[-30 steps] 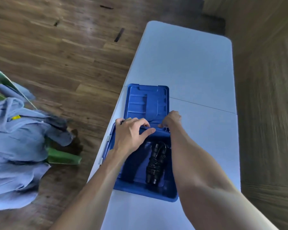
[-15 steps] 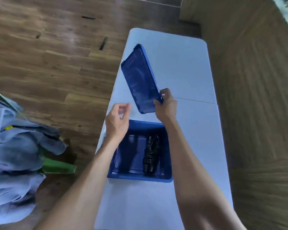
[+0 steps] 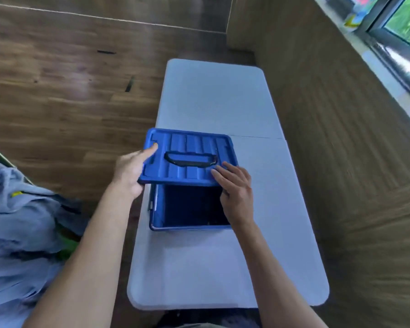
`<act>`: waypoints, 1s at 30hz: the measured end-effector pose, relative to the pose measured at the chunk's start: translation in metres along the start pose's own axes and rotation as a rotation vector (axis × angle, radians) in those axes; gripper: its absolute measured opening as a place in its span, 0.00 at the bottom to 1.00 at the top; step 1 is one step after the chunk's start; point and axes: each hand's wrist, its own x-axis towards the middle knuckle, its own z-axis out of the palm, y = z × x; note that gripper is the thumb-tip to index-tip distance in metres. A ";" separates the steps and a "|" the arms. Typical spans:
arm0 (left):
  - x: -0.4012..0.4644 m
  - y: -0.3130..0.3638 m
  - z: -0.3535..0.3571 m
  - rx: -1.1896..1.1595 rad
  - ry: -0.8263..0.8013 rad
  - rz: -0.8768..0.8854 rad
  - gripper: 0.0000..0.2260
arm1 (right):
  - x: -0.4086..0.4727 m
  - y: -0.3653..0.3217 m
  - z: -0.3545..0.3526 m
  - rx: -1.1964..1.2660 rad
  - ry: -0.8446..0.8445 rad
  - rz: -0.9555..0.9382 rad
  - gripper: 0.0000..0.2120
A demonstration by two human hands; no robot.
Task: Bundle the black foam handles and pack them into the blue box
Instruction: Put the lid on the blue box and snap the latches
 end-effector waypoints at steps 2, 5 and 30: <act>-0.010 -0.009 -0.003 0.016 0.062 0.056 0.04 | -0.010 -0.007 -0.006 0.012 -0.038 0.036 0.23; -0.018 -0.024 -0.012 -0.045 0.083 0.079 0.09 | -0.022 -0.017 -0.025 0.118 -0.186 0.122 0.29; -0.040 -0.111 -0.030 0.830 0.403 0.534 0.17 | -0.054 0.003 -0.019 0.013 -0.031 0.926 0.31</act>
